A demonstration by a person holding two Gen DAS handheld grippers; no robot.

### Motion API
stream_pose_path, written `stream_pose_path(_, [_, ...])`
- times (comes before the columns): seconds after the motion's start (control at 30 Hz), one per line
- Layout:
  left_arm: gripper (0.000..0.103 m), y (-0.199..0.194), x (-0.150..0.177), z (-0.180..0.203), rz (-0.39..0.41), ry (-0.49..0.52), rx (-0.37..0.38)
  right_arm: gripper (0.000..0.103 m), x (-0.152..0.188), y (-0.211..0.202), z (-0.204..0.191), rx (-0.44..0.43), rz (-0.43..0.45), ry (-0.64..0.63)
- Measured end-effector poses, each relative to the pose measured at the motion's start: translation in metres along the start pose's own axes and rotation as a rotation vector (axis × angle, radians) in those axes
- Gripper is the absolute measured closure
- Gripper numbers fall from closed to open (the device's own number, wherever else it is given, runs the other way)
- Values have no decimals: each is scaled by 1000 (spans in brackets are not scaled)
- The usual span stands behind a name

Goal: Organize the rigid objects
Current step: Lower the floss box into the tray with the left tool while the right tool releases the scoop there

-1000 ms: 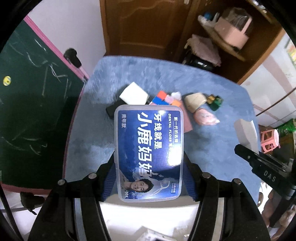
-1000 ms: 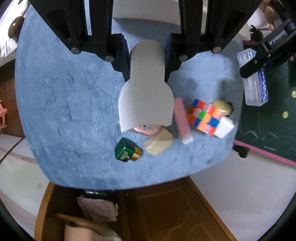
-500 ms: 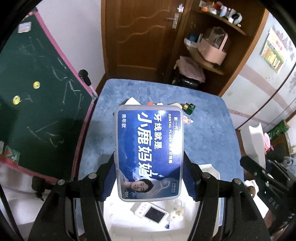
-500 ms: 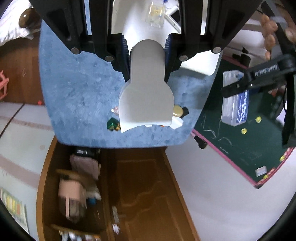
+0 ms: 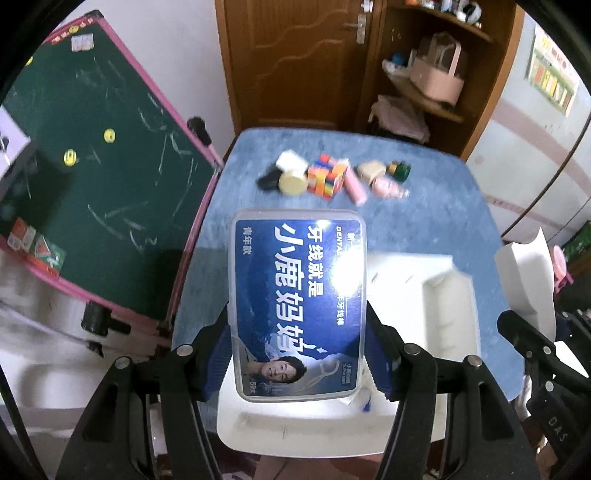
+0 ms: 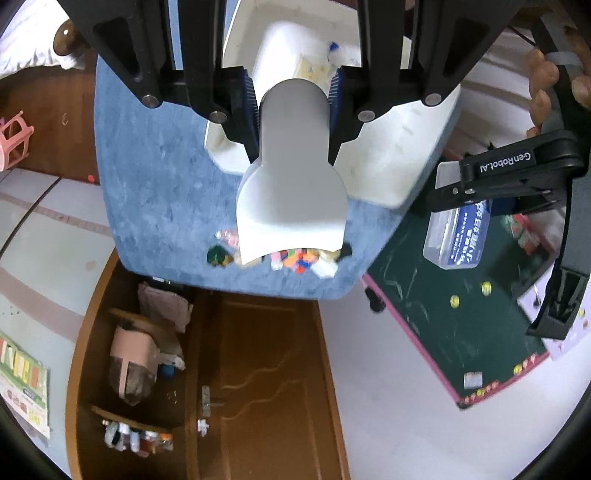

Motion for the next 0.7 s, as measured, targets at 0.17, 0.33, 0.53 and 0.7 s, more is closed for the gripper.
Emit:
stream_pose_path(0.17, [37,23,28,7,-55,18,-22,72,30,23,-4,-2,-73,-12])
stream_pose_path(0.33, [37,40,50,14,-92,28,-33,72,58,44,-7,0,-145,-40])
stream_pose_path(0.53, [37,58,66,20,-130,41,-45,72,76,58,-5,7,-196,-49])
stream_pose_path(0.7, [37,75,77,20,-169,47,-57,72,91,75,-3,4,-259,-46])
Point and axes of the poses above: each gripper's, at about its wrist camera, not at the fingertips, and y roughly the way its jaws point, z to its right, x to its underside, the point moved 4 cm from there along y, roughly the way its jaws point, and after that the axes turned 10 degrees about -x, right-handed, at the moved point
